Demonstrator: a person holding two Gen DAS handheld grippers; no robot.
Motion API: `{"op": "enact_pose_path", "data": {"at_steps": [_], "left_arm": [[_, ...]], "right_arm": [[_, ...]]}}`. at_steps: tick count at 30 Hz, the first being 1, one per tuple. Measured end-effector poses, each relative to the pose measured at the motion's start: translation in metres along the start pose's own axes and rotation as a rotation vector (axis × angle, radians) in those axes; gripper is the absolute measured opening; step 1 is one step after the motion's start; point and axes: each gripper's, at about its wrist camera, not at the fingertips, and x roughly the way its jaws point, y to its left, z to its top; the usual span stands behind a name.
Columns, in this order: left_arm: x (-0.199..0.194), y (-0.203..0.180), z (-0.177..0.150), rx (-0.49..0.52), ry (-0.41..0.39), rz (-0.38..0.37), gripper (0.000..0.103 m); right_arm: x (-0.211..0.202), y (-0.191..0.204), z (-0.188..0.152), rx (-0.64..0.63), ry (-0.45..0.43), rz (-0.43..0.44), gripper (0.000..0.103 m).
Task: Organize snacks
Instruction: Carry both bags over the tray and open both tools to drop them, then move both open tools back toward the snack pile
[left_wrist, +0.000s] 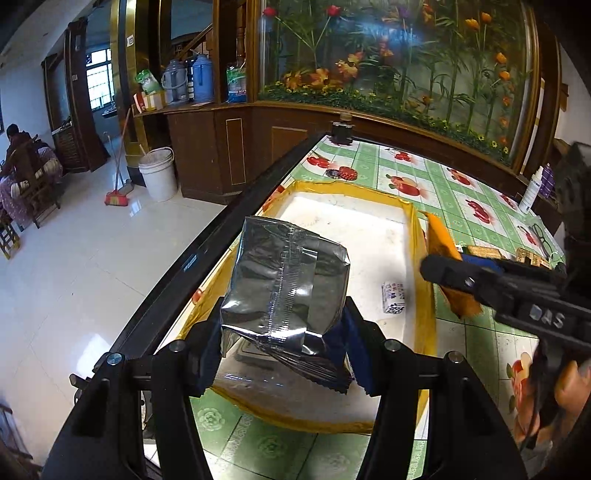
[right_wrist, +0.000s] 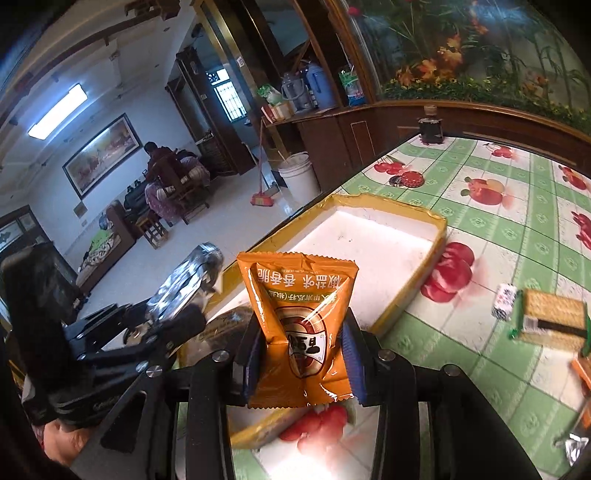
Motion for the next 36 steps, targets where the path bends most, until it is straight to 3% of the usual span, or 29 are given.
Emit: {"op": "enact_pose_path", "data": {"at_steps": [17, 23, 26, 36], "left_arm": [[0.03, 0.002, 0.007, 0.013, 0.05, 0.005, 0.057], [0.037, 0.001, 0.007, 0.012, 0.072, 0.01, 0.061], [0.035, -0.001, 0.007, 0.023, 0.064, 0.03, 0.078], [0.019, -0.009, 0.011, 0.044, 0.03, 0.039, 0.078]], "right_arm": [[0.068, -0.004, 0.025, -0.032, 0.075, -0.081, 0.04], [0.074, -0.008, 0.028, -0.037, 0.082, -0.105, 0.05], [0.071, -0.012, 0.028, -0.024, 0.067, -0.113, 0.061], [0.015, -0.03, 0.027, 0.038, -0.042, -0.12, 0.069]]}}
